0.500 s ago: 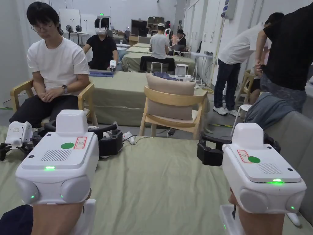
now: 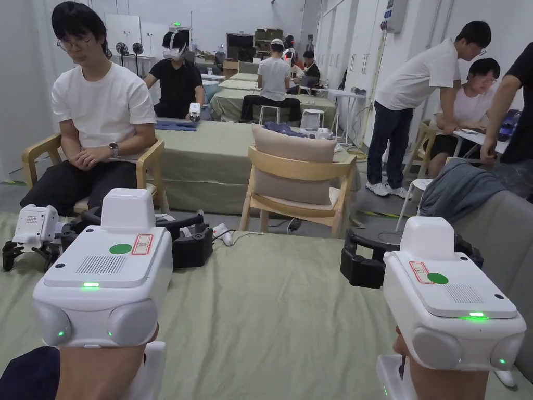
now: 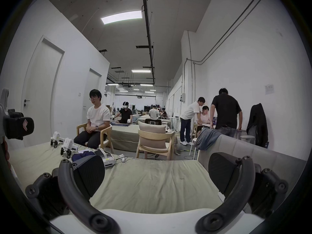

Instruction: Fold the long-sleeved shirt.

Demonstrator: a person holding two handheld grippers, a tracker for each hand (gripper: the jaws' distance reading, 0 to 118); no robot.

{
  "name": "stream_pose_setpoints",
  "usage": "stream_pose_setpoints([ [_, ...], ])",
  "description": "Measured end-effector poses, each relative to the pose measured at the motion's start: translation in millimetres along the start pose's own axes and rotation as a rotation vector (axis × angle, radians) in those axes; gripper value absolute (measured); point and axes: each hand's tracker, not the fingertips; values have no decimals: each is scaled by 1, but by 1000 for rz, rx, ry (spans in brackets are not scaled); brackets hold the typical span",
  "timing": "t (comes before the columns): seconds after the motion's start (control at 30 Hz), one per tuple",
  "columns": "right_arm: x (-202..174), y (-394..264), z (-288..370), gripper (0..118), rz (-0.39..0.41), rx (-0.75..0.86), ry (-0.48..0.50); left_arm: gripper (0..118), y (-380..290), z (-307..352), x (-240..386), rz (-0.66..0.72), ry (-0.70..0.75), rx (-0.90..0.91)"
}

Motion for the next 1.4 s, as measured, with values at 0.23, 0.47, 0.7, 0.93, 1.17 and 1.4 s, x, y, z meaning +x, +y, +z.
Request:
stream_pose_setpoints([
  [0.23, 2, -1, 0, 118, 11, 0, -9, 111, 1, 0, 1, -8, -1, 1],
  [0.47, 2, -1, 1, 118, 10, 1, -24, 111, 0, 0, 2, -6, -5, 0],
  [0.7, 3, -6, -1, 118, 11, -9, -25, 111, -3, 0, 0, -14, 2, 1],
  [0.93, 3, -4, -1, 118, 20, -6, -26, 111, -4, -2, 0, -18, 12, -7],
  [1.17, 4, -5, 0, 118, 23, -1, -31, 111, -3, 0, 2, -27, 10, 2],
  [1.4, 4, -5, 1, 118, 33, -3, -35, 111, -1, 0, 3, -22, 5, 6],
])
